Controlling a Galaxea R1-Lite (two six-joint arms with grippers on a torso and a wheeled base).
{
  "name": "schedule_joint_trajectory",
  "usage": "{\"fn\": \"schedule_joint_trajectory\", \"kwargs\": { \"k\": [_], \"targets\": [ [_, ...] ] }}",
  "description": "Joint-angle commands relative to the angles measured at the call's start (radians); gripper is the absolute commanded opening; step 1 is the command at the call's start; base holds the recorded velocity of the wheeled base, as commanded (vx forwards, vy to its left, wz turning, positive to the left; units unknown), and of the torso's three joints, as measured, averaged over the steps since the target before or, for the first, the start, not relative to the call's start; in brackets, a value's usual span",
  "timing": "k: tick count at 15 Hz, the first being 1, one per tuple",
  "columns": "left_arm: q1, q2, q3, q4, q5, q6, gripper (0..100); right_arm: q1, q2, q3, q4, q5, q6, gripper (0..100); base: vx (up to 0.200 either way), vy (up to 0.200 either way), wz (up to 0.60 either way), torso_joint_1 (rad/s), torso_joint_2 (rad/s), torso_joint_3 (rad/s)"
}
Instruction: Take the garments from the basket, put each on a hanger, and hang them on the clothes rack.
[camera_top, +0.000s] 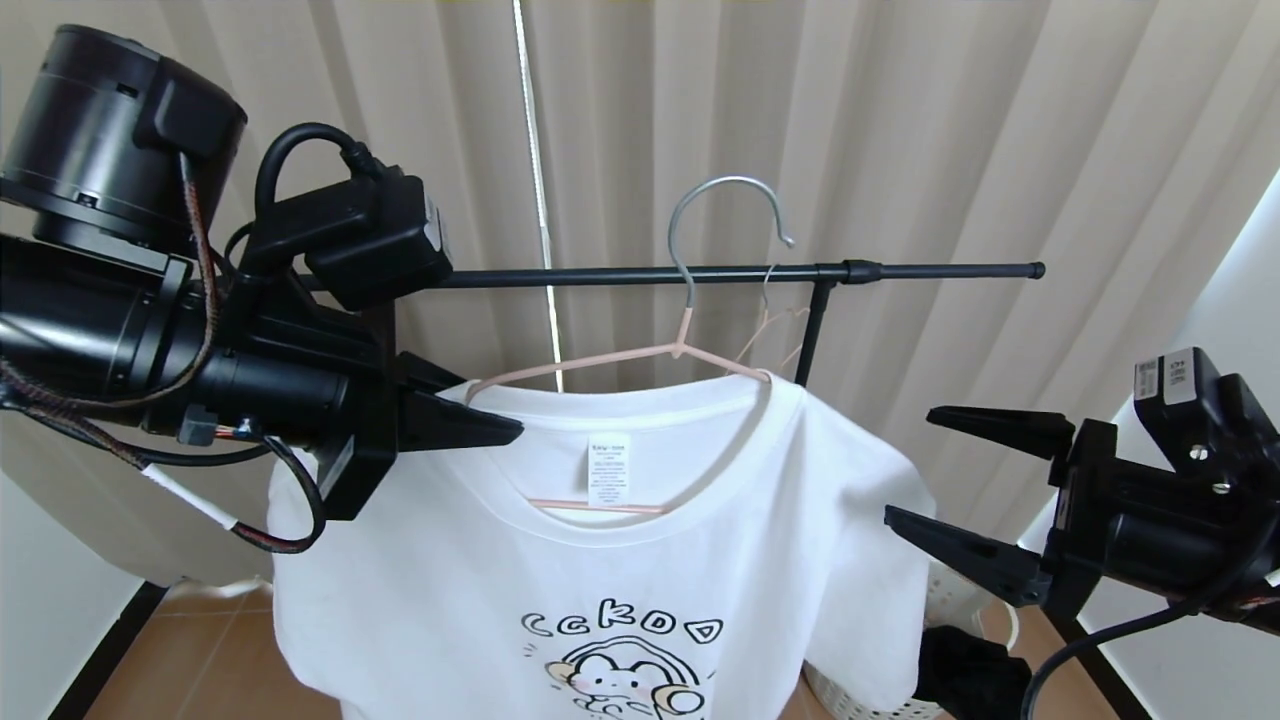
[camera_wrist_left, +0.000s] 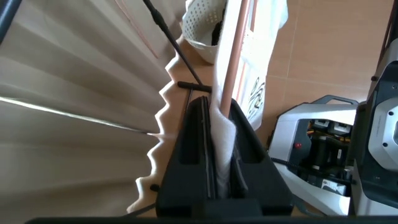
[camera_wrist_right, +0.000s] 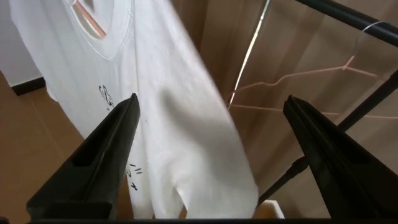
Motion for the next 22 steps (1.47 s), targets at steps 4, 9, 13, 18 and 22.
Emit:
{"fn": "schedule_joint_trajectory", "kwargs": {
  "k": [4,9,13,18,22],
  "targets": [
    [0.029,-0.028,0.023,-0.043,-0.001,-0.017,0,-0.06,0.109,0.053,0.0,0.0,-0.192,100,0.0,0.0,0.0,0.0,0.0,0.0],
    [0.029,-0.055,0.03,-0.049,-0.001,-0.029,0,-0.094,0.21,0.019,-0.014,-0.001,-0.197,100,0.0,0.0,0.0,0.0,0.0,0.0],
    [0.029,-0.065,0.038,-0.051,-0.001,-0.029,0,-0.106,0.248,0.002,-0.017,-0.001,-0.194,100,0.0,0.0,0.0,0.0,0.0,0.0],
    [0.029,-0.091,0.053,-0.055,-0.001,-0.043,0,-0.109,0.276,-0.018,-0.02,-0.003,-0.171,0,0.0,0.0,0.0,0.0,0.0,0.0],
    [0.031,-0.118,0.081,-0.071,-0.001,-0.058,0,-0.143,0.273,-0.035,-0.02,0.0,-0.134,0,0.0,0.0,0.0,0.0,0.0,0.0]
  ]
}}
